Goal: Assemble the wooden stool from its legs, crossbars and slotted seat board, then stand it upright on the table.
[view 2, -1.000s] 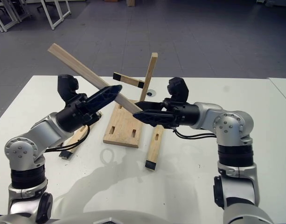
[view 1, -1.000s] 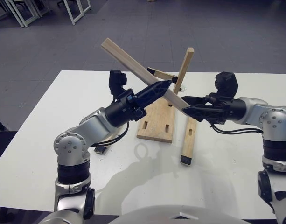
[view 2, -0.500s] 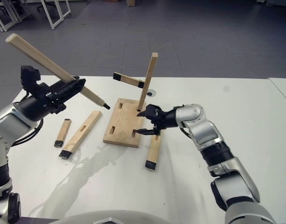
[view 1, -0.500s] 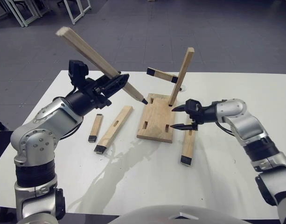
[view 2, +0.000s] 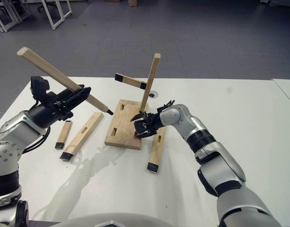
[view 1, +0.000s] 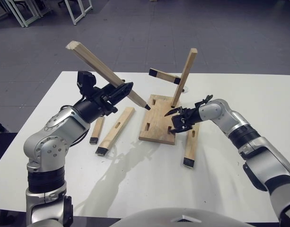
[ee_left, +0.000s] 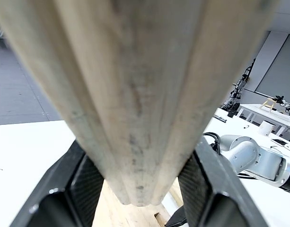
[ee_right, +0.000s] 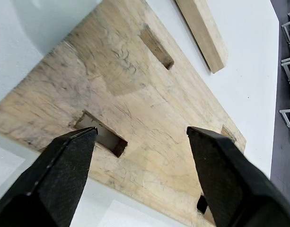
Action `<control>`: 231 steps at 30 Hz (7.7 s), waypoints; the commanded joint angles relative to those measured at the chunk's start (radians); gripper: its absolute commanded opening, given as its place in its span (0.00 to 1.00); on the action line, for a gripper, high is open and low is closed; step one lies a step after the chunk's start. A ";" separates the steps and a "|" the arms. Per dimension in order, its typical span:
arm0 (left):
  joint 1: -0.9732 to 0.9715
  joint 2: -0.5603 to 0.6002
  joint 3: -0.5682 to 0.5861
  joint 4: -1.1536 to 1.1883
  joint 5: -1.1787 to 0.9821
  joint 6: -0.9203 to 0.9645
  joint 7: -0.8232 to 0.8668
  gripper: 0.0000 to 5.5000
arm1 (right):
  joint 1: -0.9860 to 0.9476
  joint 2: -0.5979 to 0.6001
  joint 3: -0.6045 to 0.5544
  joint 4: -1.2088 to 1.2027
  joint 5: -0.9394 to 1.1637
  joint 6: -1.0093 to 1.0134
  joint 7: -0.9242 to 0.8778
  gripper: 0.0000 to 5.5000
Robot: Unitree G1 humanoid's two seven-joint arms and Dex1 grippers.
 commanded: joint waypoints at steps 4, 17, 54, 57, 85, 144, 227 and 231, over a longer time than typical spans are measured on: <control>-0.019 -0.006 -0.015 -0.006 0.013 0.020 -0.017 0.37 | 0.088 -0.165 0.065 -0.060 -0.061 -0.269 0.116 0.64; 0.039 -0.074 -0.237 0.226 0.390 -0.304 -0.249 0.37 | 0.088 -0.402 0.127 0.046 -0.440 -0.645 -0.165 0.64; -0.145 -0.224 -0.340 0.750 0.677 -0.390 -0.429 0.37 | 0.108 -0.384 0.059 -0.088 -0.319 -0.493 -0.270 0.64; -0.143 -0.219 -0.358 0.747 0.687 -0.355 -0.424 0.37 | 0.125 -0.409 0.013 -0.165 -0.274 -0.432 -0.244 0.64; -0.193 -0.180 -0.422 0.688 0.704 -0.092 -0.308 0.37 | -0.140 0.104 -0.219 -0.183 -0.137 0.141 -0.569 0.64; -0.298 -0.230 -0.509 0.750 0.723 0.042 -0.333 0.37 | -0.025 0.058 -0.067 0.129 -0.174 0.037 -0.385 0.64; -0.993 -0.363 0.117 1.014 0.622 -0.233 0.150 0.73 | 0.488 -0.098 -0.244 -0.320 -0.033 0.278 -0.362 0.64; -1.039 -0.394 0.084 1.229 0.645 -0.307 0.091 0.73 | 0.483 -0.092 -0.229 -0.334 -0.050 0.287 -0.377 0.64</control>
